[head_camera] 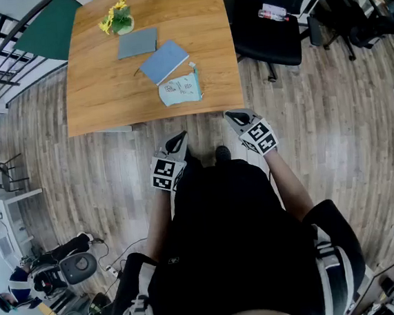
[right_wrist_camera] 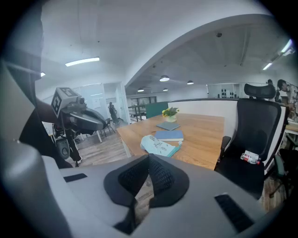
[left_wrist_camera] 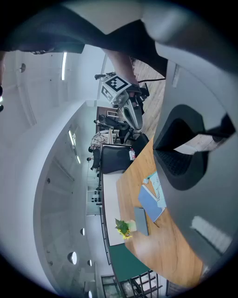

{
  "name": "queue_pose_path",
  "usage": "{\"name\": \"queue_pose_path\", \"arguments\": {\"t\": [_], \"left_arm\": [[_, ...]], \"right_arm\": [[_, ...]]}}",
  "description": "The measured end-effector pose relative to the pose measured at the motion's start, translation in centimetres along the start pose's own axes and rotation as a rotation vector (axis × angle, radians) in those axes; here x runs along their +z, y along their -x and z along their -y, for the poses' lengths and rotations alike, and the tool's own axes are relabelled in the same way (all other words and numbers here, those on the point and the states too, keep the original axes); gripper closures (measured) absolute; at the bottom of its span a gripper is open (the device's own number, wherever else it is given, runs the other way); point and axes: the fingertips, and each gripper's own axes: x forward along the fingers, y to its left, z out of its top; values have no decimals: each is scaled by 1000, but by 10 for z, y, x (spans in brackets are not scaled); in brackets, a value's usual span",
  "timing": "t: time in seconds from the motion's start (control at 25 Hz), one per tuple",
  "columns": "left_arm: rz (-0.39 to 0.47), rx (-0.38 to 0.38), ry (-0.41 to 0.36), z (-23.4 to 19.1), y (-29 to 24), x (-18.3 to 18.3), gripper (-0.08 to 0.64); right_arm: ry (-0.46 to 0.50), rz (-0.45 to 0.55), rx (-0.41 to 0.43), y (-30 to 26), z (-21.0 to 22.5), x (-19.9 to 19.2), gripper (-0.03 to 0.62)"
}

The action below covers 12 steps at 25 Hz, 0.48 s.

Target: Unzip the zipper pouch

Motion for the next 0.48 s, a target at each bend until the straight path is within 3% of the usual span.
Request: {"name": "queue_pose_path", "arguments": {"t": [0.24, 0.48], "left_arm": [[14, 42, 12, -17, 2, 6, 560], [26, 42, 9, -20, 1, 15, 560]], "right_arm": [[64, 87, -13, 6, -5, 22, 589], [71, 91, -30, 11, -3, 28, 588]]}}
